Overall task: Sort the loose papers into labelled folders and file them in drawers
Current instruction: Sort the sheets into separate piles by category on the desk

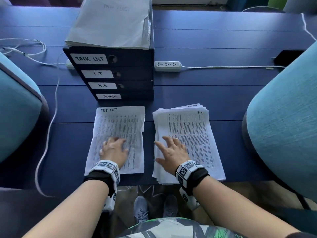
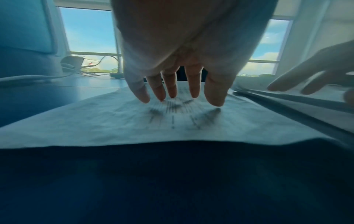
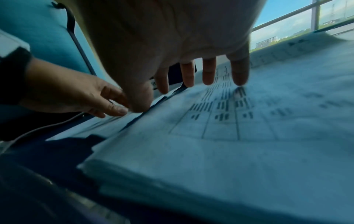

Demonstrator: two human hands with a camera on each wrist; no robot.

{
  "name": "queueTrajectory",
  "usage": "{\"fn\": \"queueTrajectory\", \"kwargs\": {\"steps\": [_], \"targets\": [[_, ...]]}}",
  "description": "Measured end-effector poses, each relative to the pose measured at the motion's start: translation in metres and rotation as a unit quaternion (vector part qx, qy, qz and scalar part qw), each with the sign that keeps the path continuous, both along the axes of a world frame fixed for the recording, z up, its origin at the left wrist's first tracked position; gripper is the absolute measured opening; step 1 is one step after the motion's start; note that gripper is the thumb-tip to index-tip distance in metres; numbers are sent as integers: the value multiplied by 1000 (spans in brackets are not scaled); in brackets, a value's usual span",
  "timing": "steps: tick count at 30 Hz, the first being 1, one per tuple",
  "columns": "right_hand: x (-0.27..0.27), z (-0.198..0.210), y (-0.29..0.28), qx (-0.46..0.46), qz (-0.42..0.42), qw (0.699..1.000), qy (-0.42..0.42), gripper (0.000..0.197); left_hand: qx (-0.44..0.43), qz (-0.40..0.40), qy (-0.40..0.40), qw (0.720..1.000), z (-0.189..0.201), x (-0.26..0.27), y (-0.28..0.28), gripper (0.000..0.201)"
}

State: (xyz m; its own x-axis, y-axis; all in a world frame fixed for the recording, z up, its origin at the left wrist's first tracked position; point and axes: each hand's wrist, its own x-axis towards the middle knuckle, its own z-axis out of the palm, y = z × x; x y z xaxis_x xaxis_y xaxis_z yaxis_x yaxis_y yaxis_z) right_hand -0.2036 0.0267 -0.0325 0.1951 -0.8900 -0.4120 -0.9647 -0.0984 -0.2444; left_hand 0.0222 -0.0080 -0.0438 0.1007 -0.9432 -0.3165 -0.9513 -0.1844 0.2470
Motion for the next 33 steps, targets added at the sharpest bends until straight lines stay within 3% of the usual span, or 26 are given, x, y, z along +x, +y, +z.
{"fn": "queueTrajectory", "kwargs": {"steps": [5,17,22,24,27,33], "targets": [[6,-9,2,28,31,998,54,69,74,-36,-11,997,-7,1,-2,62],[-16,-10,-10,42,-1,998,53,69,69,19,18,997,-7,44,-31,44],[-22,-9,-12,52,-12,997,58,70,74,10,23,997,-3,34,-29,62],[-22,-9,-12,52,-18,997,54,70,72,2,26,997,1,27,-25,59],[-22,-7,-12,24,-49,998,28,67,63,-21,35,997,2,20,-22,51],[-34,-3,-16,-66,-143,988,10,50,62,-50,37,996,-1,9,-26,56]]}}
